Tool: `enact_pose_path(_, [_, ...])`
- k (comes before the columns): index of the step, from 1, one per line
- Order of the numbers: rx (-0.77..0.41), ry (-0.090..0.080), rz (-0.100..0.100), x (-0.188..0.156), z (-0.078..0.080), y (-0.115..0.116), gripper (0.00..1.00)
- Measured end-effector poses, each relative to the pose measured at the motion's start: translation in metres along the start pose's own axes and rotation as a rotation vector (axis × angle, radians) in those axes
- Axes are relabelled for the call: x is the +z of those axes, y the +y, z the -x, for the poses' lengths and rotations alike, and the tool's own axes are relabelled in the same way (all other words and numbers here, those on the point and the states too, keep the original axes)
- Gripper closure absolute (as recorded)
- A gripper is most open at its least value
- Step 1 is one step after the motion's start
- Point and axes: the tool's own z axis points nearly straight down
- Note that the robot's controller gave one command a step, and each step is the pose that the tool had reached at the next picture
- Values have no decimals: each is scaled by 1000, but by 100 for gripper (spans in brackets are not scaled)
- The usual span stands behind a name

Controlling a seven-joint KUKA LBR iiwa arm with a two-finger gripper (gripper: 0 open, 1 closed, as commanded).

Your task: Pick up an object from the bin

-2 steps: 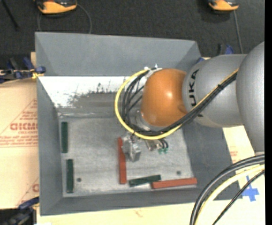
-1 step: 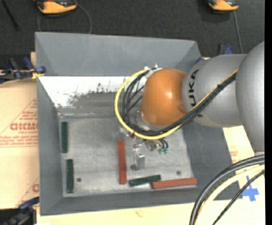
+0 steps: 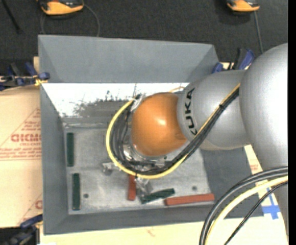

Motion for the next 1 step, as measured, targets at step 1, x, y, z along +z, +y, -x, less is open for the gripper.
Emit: enact_pose_path(1, [6, -1, 1, 0, 0, 0, 100])
